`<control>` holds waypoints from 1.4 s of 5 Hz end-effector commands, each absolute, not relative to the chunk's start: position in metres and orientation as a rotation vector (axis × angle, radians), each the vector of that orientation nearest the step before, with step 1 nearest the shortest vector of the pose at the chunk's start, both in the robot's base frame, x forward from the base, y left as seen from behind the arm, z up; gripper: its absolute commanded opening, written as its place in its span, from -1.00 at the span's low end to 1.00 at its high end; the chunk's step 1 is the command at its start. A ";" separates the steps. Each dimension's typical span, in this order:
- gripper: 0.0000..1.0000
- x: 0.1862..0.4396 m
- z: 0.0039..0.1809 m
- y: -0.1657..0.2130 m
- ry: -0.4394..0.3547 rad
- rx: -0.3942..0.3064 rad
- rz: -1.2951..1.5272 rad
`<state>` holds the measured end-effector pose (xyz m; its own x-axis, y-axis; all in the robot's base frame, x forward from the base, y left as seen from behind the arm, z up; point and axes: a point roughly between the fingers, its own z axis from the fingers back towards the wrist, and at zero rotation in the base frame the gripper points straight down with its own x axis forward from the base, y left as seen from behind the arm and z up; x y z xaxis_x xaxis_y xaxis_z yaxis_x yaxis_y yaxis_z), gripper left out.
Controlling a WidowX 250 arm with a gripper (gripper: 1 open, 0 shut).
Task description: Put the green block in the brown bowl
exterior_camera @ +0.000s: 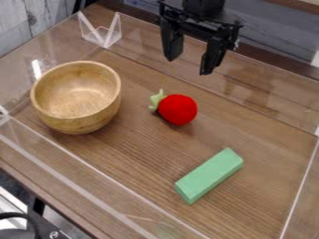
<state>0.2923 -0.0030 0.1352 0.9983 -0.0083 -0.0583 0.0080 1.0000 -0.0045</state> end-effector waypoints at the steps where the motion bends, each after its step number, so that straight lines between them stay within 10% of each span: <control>1: 1.00 0.283 0.124 -0.006 0.092 -0.011 -0.025; 4: 1.00 0.223 0.092 -0.055 0.078 -0.017 -0.165; 7: 1.00 0.217 0.062 -0.069 0.038 -0.013 -0.180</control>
